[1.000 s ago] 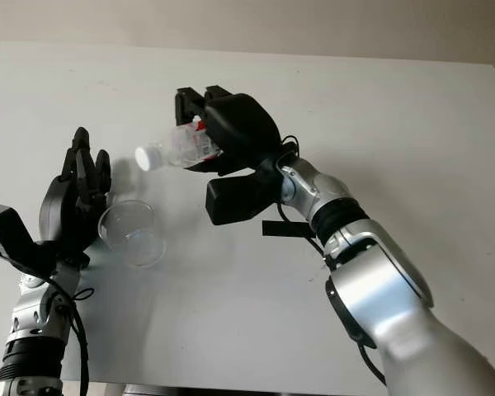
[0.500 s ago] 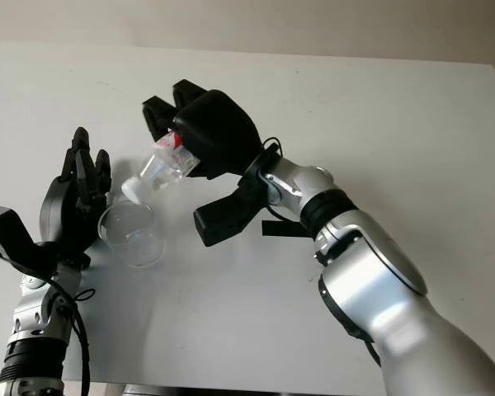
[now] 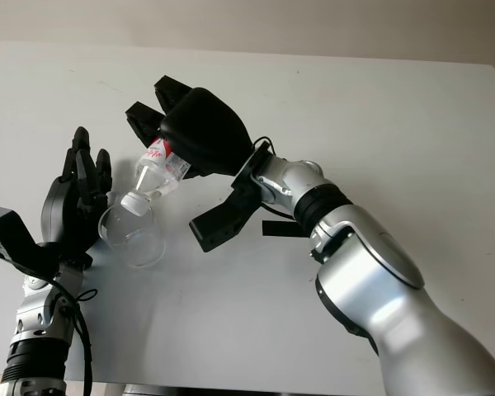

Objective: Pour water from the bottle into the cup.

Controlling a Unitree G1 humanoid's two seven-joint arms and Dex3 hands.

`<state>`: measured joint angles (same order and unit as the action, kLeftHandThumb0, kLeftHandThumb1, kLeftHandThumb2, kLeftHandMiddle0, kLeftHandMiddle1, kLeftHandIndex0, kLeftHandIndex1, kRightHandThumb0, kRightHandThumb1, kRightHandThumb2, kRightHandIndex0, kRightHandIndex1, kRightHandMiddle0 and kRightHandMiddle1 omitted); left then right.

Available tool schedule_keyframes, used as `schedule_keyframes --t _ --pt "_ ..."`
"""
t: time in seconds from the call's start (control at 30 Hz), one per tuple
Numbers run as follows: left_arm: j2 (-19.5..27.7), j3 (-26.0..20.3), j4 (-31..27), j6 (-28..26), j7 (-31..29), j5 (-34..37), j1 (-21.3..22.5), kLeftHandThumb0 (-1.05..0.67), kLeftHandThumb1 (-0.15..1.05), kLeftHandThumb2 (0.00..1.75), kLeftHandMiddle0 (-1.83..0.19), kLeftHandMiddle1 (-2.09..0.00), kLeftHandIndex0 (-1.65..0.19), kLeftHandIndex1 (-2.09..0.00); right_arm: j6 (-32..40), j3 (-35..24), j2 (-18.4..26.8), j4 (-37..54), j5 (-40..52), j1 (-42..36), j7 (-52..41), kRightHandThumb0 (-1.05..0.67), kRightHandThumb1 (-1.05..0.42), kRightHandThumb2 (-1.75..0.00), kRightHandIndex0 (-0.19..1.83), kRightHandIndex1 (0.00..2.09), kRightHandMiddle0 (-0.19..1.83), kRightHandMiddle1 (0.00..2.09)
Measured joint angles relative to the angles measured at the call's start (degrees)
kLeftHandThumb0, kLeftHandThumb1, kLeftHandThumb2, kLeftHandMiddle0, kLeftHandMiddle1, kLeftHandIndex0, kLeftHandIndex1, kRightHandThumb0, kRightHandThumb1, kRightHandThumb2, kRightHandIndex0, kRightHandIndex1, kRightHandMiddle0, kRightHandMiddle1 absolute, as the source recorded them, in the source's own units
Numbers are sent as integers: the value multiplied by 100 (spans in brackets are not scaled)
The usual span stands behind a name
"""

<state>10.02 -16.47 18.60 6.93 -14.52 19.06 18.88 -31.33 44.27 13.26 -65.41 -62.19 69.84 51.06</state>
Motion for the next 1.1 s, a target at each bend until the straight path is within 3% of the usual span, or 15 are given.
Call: schedule_keyframes --t 0.23,0.47,0.87,0.9,1.0,1.03,1.1 --pt "0 0 9 8 -8 0 0 -77 105 69 19 0 19 0 147 268 -15 -5 -295 51 813 -32 -105 -17 130 209 101 209" --pt "0 -1 12 24 -25 -1 0 -76 105 69 19 0 19 0 203 484 -44 -94 -503 149 1493 -33 -104 -15 116 209 86 209" --pt "0 -6 13 23 -38 14 -4 -76 105 68 19 0 19 0 63 537 -123 -273 -327 190 1792 -32 -105 -19 123 209 95 209" --pt "0 -6 13 24 -39 14 -5 -76 105 68 19 0 19 0 -119 369 -159 -304 -35 183 1520 -29 -103 -28 126 209 96 209" --pt "0 -4 13 25 -40 12 -5 -76 105 69 19 0 19 0 -542 -203 -247 -335 821 149 693 -18 -70 -92 135 209 101 209" --pt "1 -4 13 27 -42 11 -5 -76 105 69 19 0 19 0 -633 -403 -264 -334 1111 113 357 -15 -68 -94 138 209 101 209" --pt "1 -4 12 27 -41 8 -9 -77 105 69 19 0 19 0 -788 -955 -341 -322 2005 -36 -728 -12 -71 -82 139 209 100 209"
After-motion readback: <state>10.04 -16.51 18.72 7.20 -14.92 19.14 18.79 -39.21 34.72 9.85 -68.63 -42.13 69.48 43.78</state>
